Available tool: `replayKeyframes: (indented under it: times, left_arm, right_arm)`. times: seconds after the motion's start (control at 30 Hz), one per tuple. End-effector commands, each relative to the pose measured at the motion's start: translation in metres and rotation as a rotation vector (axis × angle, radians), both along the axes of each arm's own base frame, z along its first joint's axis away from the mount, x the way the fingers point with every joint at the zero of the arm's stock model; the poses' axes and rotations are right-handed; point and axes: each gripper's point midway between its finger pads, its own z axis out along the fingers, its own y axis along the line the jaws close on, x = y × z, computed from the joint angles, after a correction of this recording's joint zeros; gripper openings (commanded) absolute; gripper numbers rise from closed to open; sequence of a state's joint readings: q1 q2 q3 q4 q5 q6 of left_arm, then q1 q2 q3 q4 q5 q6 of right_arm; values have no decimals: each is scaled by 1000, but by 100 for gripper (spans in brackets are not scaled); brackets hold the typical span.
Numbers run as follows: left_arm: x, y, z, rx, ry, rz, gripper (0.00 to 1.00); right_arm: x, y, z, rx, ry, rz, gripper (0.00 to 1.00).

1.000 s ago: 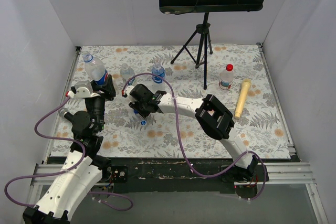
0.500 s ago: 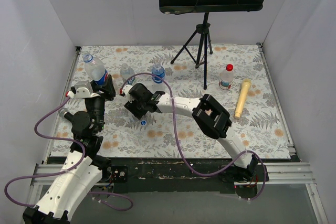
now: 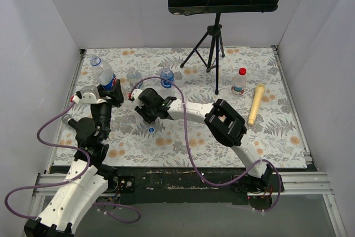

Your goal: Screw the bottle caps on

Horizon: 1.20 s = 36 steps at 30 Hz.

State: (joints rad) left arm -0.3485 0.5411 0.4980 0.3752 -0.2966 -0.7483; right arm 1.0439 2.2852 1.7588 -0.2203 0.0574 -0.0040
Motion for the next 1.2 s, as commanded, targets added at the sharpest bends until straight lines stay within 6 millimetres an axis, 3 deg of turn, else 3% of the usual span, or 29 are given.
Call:
replayKeyframes:
  times: [0.0, 0.2, 0.3, 0.57, 0.73, 1.0, 1.17]
  left_arm:
    - [-5, -14, 6, 43, -44, -79, 44]
    - [-14, -47, 9, 137, -93, -251, 47]
    - [-25, -77, 5, 212, -117, -415, 47]
    - [-55, -134, -22, 332, -64, -757, 49]
    - [-76, -148, -51, 387, -9, -898, 49]
    - [-101, -157, -81, 449, 37, -998, 51]
    - [-102, -160, -86, 475, 44, -989, 52]
  right_arm:
    - [-2, -53, 2, -98, 8, -61, 28]
    - [-31, -139, 1, -199, 90, -153, 28]
    - [-54, -183, -2, -271, 114, -188, 29]
    - [-109, -261, -6, -378, 225, -284, 29]
    - [-130, -287, -8, -420, 274, -328, 31]
    - [-135, -286, 1, -410, 303, -330, 54]
    - [-133, -281, 14, -411, 303, -319, 58]
